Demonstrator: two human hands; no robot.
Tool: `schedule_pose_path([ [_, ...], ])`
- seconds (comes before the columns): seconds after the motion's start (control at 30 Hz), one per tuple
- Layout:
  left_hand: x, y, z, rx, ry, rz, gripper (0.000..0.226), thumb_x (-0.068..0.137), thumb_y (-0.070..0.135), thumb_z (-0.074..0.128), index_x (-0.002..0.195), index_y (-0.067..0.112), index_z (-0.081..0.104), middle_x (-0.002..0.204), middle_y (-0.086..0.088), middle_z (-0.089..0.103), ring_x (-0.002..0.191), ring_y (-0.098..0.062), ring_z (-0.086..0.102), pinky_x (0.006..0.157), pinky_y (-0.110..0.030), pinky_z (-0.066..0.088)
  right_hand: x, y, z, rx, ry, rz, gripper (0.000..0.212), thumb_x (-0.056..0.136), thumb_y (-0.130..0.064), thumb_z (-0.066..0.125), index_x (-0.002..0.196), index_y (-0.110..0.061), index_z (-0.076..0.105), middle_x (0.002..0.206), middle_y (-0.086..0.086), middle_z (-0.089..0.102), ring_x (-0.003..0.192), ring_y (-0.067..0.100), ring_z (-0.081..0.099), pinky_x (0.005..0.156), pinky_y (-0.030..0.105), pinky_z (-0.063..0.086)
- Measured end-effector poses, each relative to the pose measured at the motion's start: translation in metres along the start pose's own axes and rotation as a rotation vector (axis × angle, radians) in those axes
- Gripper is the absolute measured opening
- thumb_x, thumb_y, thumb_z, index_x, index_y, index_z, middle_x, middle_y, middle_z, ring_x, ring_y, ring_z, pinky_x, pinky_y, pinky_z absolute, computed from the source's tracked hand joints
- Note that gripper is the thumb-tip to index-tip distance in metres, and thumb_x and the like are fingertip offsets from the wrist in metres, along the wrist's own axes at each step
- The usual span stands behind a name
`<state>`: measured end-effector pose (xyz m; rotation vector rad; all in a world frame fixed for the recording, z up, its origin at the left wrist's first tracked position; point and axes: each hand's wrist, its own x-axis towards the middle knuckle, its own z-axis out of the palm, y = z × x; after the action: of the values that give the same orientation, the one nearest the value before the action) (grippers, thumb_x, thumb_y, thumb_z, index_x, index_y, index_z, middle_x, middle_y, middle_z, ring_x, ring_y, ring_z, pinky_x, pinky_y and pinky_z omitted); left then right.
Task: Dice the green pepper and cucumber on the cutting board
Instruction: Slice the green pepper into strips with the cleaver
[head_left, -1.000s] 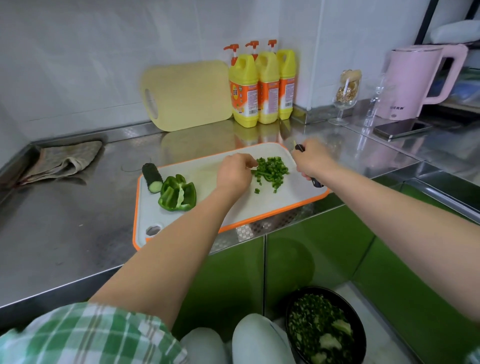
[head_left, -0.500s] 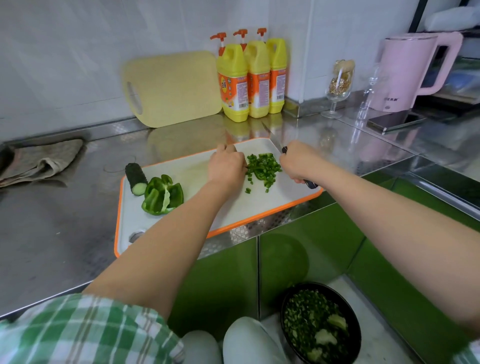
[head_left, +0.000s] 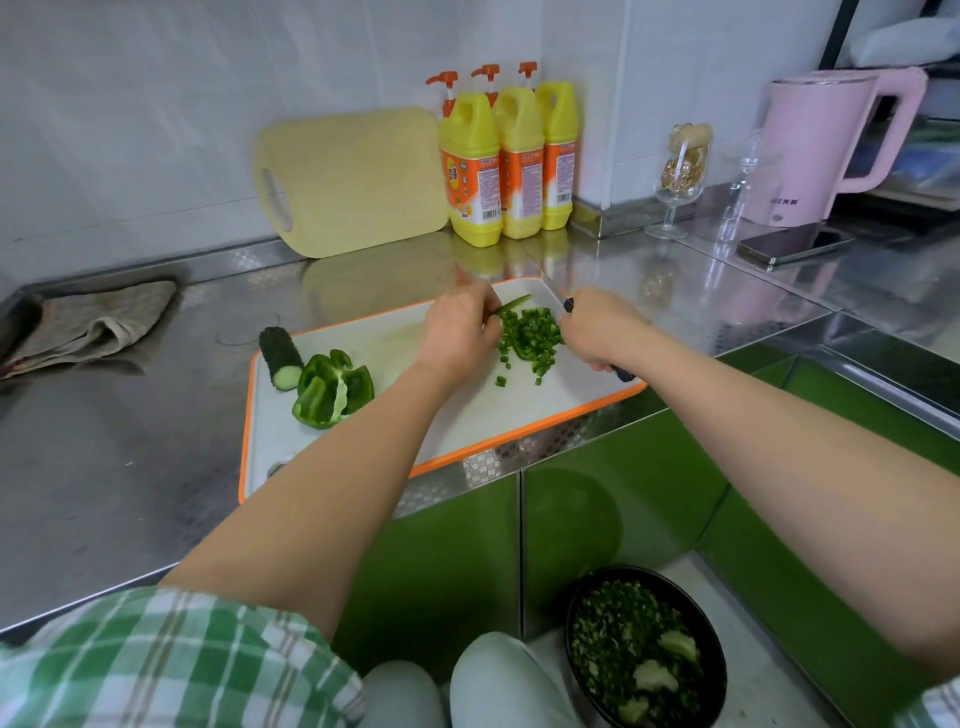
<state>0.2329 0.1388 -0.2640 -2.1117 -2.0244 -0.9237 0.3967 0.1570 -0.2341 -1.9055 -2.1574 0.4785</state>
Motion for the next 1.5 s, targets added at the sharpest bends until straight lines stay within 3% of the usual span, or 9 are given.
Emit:
schedule_pose_path([
  [0.2,-0.001,0.008,-0.002,0.024,-0.137,0.152,0.018,0.080,0.007,0.055,0.097,0.007,0.062,0.095,-0.011,0.068,0.086,-0.031,0.059,0.070,-0.031,0.036,-0.001,0.000,-0.001,-0.007,-0.005,-0.002,0.015,0.098,-0.014,0.038,0.093,-0.006,0.050,0.062,0.011,0.057,0.045,0.021,0.053,0.046,0.024,0.038],
  [0.37,0.002,0.006,0.002,0.019,-0.165,0.109,0.018,0.091,0.011,0.045,0.100,0.005,0.058,0.096,-0.017,0.067,0.088,-0.037,0.058,0.076,-0.042,0.045,-0.002,0.001,-0.002,-0.020,-0.011,-0.001,0.019,0.099,-0.014,0.038,0.088,-0.005,0.051,0.062,0.011,0.055,0.045,0.021,0.052,0.047,0.025,0.038],
  [0.5,0.003,0.004,0.001,-0.091,-0.157,0.038,0.020,0.094,0.008,0.040,0.104,0.002,0.056,0.103,-0.014,0.065,0.092,-0.032,0.057,0.075,-0.038,0.041,-0.001,0.001,-0.001,-0.027,-0.014,0.001,0.018,0.099,-0.014,0.038,0.093,-0.005,0.052,0.064,0.011,0.056,0.047,0.021,0.053,0.047,0.026,0.039],
  [0.63,-0.002,0.008,-0.001,-0.018,-0.264,0.133,0.019,0.085,0.016,0.057,0.101,0.007,0.061,0.091,-0.006,0.064,0.086,-0.026,0.054,0.066,-0.032,0.035,0.000,0.001,0.000,-0.029,-0.003,-0.005,0.019,0.099,-0.015,0.037,0.091,-0.006,0.052,0.063,0.011,0.056,0.045,0.021,0.053,0.048,0.026,0.042],
  [0.7,-0.003,0.010,0.002,0.020,-0.315,0.184,0.022,0.077,0.019,0.065,0.098,0.013,0.066,0.090,0.001,0.067,0.087,-0.024,0.059,0.069,-0.032,0.042,0.000,0.001,0.000,-0.033,0.000,-0.007,0.020,0.099,-0.016,0.037,0.089,-0.007,0.051,0.063,0.010,0.056,0.045,0.021,0.054,0.048,0.025,0.041],
  [0.97,0.003,0.008,0.007,0.230,-0.223,0.294,0.027,0.085,0.033,0.064,0.108,0.018,0.066,0.102,-0.006,0.067,0.099,-0.026,0.058,0.073,-0.034,0.042,0.002,0.002,0.003,-0.025,0.014,0.003,0.020,0.099,-0.016,0.038,0.090,-0.007,0.054,0.062,0.011,0.058,0.047,0.022,0.054,0.056,0.029,0.048],
  [1.17,0.003,0.013,0.011,0.272,-0.233,0.304,0.025,0.085,0.022,0.059,0.108,0.015,0.067,0.106,-0.007,0.067,0.103,-0.028,0.058,0.078,-0.036,0.046,0.001,0.001,0.004,-0.032,0.029,0.011,0.018,0.098,-0.013,0.039,0.096,-0.006,0.056,0.063,0.010,0.057,0.051,0.021,0.054,0.066,0.032,0.051],
  [1.27,0.002,0.015,0.013,0.187,-0.175,0.244,0.022,0.087,0.021,0.054,0.104,0.010,0.064,0.102,-0.010,0.066,0.098,-0.030,0.058,0.073,-0.035,0.043,0.001,0.002,0.004,-0.046,0.025,0.000,0.016,0.097,-0.012,0.040,0.097,-0.006,0.056,0.063,0.009,0.056,0.052,0.022,0.052,0.064,0.029,0.048],
  [1.5,0.004,0.011,-0.017,-0.281,0.035,-0.187,0.027,0.098,0.020,0.039,0.108,0.006,0.059,0.086,-0.009,0.059,0.083,-0.029,0.054,0.070,-0.036,0.040,0.003,0.003,0.008,-0.071,0.050,-0.018,0.018,0.098,-0.017,0.039,0.096,-0.008,0.055,0.068,0.008,0.055,0.056,0.023,0.053,0.049,0.026,0.040],
])
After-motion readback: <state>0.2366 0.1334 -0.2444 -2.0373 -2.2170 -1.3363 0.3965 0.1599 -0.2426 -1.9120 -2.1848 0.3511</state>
